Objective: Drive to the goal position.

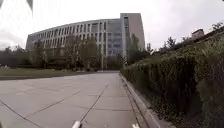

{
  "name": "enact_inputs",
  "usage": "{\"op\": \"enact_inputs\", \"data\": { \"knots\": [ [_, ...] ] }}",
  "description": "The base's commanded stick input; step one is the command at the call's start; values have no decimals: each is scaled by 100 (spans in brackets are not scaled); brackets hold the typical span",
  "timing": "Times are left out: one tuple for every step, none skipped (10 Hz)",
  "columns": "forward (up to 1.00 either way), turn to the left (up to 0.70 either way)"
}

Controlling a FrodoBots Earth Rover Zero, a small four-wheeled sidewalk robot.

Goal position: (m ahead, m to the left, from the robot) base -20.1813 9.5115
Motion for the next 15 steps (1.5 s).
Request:
{"op": "enact_inputs", "data": {
  "knots": [
    [6,0],
    [7,0],
    [7,0],
    [7,0],
    [6,0],
    [6,0],
    [7,0],
    [7,0],
    [7,0],
    [7,0],
    [6,0],
    [7,0],
    [7,0],
    [6,0],
    [7,0]
  ]
}}
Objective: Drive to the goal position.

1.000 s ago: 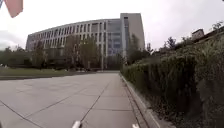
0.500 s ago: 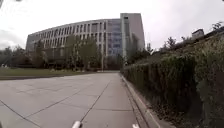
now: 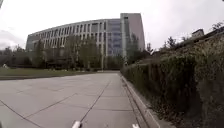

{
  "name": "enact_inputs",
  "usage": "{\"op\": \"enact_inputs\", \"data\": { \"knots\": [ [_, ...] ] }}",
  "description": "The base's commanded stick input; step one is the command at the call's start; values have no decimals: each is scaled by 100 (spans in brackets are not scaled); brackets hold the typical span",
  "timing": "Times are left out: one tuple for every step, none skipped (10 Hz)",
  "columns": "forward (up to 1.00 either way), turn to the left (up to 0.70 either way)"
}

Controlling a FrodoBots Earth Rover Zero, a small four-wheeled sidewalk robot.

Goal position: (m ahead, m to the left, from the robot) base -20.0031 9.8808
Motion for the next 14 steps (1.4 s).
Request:
{"op": "enact_inputs", "data": {
  "knots": [
    [7,0],
    [7,0],
    [7,0],
    [7,0],
    [7,0],
    [7,0],
    [7,0],
    [6,0],
    [7,0],
    [7,0],
    [7,0],
    [7,0],
    [7,0],
    [6,0]
  ]
}}
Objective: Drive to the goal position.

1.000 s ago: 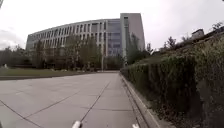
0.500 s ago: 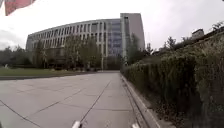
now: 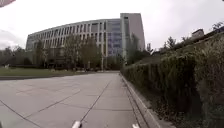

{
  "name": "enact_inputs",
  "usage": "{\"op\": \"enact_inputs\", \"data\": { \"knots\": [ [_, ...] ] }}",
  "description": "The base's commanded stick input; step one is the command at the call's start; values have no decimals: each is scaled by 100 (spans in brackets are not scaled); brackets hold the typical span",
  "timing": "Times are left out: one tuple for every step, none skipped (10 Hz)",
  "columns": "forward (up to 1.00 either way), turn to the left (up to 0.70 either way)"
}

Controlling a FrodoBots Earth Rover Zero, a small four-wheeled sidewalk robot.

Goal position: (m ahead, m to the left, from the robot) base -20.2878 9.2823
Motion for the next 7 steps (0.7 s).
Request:
{"op": "enact_inputs", "data": {
  "knots": [
    [6,0],
    [7,0],
    [7,0],
    [7,0],
    [7,0],
    [7,0],
    [7,0]
  ]
}}
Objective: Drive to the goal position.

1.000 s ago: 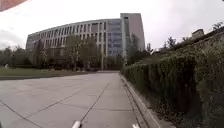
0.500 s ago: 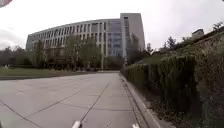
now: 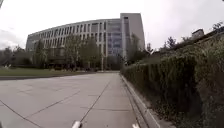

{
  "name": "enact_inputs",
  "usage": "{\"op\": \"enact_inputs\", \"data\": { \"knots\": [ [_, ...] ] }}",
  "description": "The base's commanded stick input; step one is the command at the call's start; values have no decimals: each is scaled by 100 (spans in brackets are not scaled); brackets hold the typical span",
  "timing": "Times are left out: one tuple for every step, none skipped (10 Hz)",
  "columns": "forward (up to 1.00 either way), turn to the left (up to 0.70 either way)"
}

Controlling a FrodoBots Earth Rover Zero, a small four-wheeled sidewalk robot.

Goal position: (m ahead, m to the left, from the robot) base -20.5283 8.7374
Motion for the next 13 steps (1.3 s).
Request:
{"op": "enact_inputs", "data": {
  "knots": [
    [7,0],
    [7,0],
    [7,0],
    [7,0],
    [7,0],
    [7,0],
    [7,0],
    [6,0],
    [7,0],
    [7,0],
    [7,0],
    [6,0],
    [6,0]
  ]
}}
